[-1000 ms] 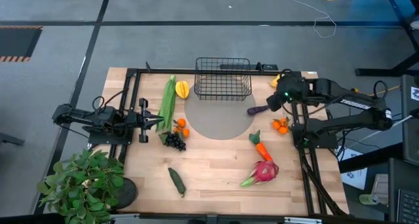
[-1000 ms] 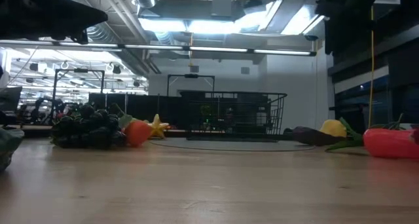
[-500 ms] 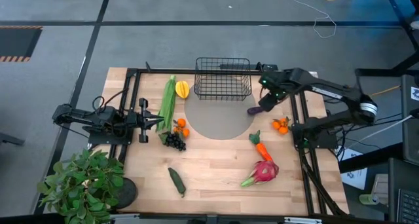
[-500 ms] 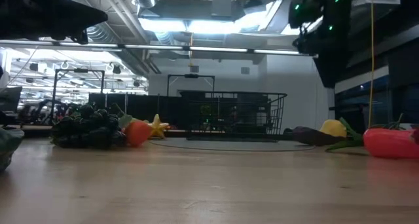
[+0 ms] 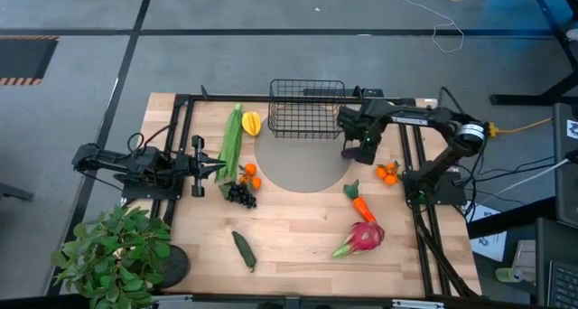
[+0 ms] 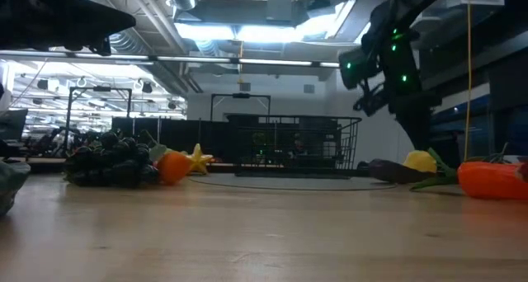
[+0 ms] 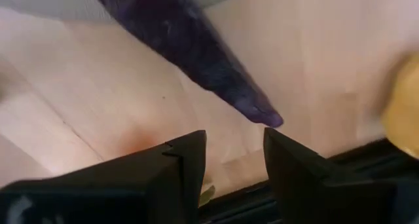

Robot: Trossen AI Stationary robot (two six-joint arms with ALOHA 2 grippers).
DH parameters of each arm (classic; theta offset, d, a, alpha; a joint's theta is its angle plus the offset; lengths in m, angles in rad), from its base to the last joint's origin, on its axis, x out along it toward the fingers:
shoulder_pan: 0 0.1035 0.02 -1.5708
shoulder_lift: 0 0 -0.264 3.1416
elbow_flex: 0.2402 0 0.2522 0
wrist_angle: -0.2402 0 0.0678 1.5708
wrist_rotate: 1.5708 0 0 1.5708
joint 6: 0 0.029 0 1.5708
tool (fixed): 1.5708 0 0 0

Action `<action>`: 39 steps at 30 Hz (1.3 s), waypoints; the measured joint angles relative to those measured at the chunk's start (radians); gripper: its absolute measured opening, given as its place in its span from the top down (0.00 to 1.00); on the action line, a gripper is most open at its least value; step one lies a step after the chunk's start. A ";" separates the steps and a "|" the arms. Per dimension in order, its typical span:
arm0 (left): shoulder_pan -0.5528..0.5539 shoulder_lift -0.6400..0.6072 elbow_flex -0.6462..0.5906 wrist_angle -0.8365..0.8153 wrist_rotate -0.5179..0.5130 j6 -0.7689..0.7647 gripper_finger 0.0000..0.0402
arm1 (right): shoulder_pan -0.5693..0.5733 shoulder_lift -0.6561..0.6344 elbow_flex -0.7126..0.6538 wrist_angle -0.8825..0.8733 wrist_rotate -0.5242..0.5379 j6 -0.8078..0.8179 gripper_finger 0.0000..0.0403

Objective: Build produce basket
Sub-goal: Put the purple eggplant into the black wire basket

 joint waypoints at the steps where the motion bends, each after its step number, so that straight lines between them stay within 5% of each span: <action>1: 0.000 0.000 0.000 0.000 0.000 0.000 0.94 | 0.000 0.019 -0.002 0.004 0.000 -0.008 0.65; 21: 0.000 0.000 0.000 -0.001 0.000 0.000 0.94 | 0.000 0.150 -0.004 0.087 -0.003 -0.102 0.65; 25: 0.000 0.000 0.000 -0.001 0.000 0.000 0.94 | 0.000 0.150 -0.004 0.087 -0.072 -0.098 0.65; 39: 0.000 0.000 0.000 -0.001 0.000 -0.001 0.94 | 0.001 0.150 -0.003 -0.032 -0.089 0.188 0.65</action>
